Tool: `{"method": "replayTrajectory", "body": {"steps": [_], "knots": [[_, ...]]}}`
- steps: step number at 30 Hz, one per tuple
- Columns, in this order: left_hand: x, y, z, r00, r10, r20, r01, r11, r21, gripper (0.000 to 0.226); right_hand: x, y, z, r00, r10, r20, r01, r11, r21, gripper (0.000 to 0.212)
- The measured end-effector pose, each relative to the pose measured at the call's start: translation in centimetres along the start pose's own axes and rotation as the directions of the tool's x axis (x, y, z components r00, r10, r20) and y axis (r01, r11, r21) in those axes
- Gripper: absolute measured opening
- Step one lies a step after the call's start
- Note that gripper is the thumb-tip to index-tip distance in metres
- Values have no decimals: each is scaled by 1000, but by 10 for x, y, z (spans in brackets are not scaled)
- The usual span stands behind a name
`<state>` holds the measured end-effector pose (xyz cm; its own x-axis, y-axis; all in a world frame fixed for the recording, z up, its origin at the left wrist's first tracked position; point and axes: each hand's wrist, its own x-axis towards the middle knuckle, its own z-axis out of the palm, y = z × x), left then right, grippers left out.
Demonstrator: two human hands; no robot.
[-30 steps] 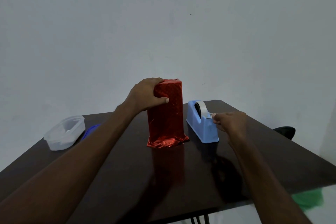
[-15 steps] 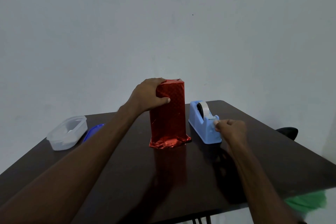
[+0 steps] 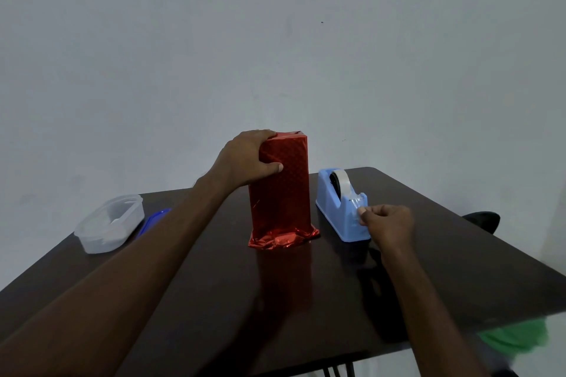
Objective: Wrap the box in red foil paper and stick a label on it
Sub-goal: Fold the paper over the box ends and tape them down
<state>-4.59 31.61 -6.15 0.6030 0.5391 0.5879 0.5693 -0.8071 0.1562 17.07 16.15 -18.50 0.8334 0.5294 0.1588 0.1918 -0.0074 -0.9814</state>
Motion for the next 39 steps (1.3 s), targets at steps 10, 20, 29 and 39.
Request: {"method": "replayTrajectory", "body": {"steps": [10,20,29,39], "knots": [[0,0,-1,1000,5,9,-5,1000,4,75,5,2,5,1000,12,20,-9,992,-125,22],[0,1,-3,1000,0,22,0,1000,24,74,12,9,9,993,108,54,-90,961,-263,15],[-1,4,-3,1000,-3,31,3,1000,21,77,-14,-16,-18,957,-131,259,193,953,-233,18],[-2,6,-6,998,-10,65,7,999,42,70,2,-157,-8,687,-485,541,584,812,-12,13]]}}
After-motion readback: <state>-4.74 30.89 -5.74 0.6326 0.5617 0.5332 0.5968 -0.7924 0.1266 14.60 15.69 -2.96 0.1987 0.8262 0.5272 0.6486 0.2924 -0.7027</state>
